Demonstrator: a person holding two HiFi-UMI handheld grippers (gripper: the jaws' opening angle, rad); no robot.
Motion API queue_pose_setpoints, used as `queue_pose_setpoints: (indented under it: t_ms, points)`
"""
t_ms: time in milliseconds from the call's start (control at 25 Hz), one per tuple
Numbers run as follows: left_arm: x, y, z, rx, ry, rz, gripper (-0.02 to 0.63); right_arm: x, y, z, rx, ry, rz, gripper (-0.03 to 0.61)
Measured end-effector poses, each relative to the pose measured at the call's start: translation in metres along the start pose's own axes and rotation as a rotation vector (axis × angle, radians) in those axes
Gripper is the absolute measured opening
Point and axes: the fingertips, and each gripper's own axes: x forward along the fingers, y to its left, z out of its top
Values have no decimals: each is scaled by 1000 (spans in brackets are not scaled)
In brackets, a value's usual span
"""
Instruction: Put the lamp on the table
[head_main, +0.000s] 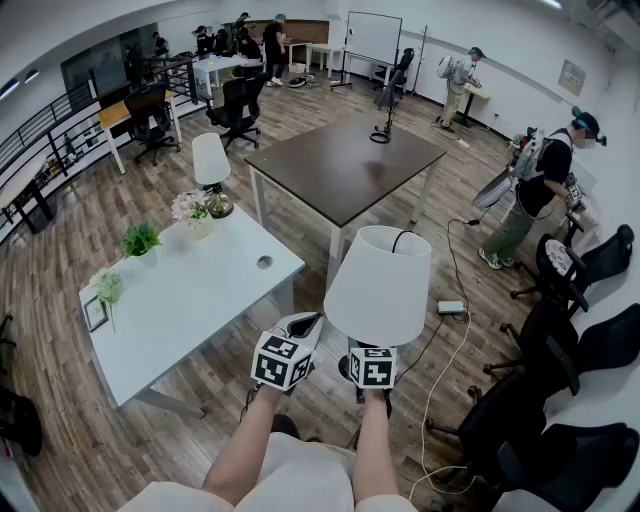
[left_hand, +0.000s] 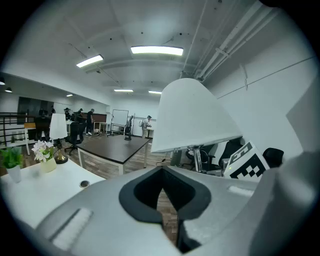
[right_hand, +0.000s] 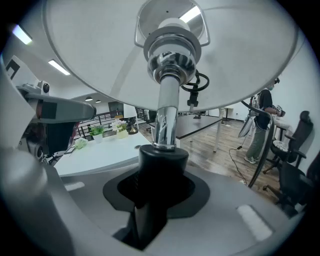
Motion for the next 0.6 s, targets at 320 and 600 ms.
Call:
queue_pose_setpoints:
  t_ms: [320,600]
  points:
    - [19,5,0,5,-9,6,0,1,-33,1,46,-26,-34,130]
    - [55,15,15,7,-16,-4,0,15,-66,15,65,-52,-56,132]
